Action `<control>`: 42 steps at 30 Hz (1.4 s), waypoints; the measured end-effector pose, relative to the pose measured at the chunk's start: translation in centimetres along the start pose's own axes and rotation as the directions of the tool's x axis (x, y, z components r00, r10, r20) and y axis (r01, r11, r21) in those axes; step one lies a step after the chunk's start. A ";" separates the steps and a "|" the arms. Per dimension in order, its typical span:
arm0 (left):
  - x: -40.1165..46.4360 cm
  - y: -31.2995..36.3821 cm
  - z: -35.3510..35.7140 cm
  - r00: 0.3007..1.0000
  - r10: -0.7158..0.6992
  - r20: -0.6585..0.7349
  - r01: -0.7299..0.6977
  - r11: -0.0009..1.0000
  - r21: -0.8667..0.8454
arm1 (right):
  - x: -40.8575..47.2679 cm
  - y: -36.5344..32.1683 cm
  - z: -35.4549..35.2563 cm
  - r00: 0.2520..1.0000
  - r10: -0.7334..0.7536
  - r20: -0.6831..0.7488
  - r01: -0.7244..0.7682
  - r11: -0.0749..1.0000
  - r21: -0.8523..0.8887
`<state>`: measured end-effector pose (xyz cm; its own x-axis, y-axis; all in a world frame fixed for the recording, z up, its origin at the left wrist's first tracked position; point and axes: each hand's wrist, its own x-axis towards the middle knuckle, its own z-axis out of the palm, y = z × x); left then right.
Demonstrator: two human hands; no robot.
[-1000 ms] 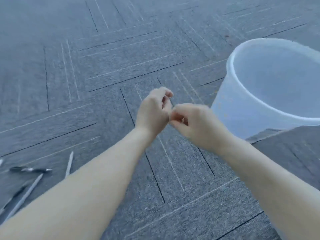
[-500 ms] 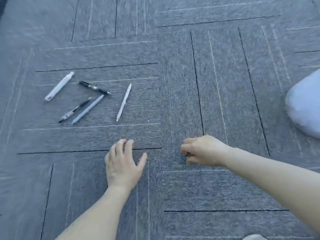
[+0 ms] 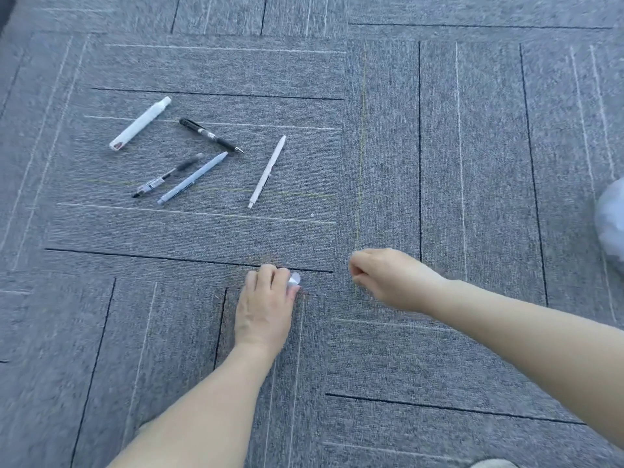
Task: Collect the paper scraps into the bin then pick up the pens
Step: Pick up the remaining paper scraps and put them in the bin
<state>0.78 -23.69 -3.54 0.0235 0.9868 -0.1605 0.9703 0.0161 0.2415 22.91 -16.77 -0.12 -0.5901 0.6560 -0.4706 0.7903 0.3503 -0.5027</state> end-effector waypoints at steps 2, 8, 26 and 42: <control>0.2 0.2 0.5 0.999 0.018 -0.052 -0.020 0.999 -0.044 | 1.9 -0.7 -0.6 0.995 0.008 -0.099 -0.005 1.000 0.027; 0.9 -1.7 0.0 1.000 -0.017 -0.003 0.017 0.992 -0.126 | 9.4 -1.8 -4.1 0.964 0.074 -0.253 -0.077 0.997 -0.001; -1.3 -1.3 -0.6 0.990 0.100 0.094 -0.102 0.995 0.014 | 10.8 -2.1 -4.7 0.982 0.140 -0.126 -0.128 0.987 0.096; 10.6 17.5 -9.0 0.953 0.010 -0.304 -0.225 0.694 -0.683 | -3.4 0.7 -17.1 0.605 0.418 -0.677 -0.086 0.880 0.467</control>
<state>15.89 -11.53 7.60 -0.0405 0.9893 0.1402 0.5040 -0.1009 0.8578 28.27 -7.36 13.58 0.0850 0.9964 -0.0042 0.6691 -0.0602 -0.7408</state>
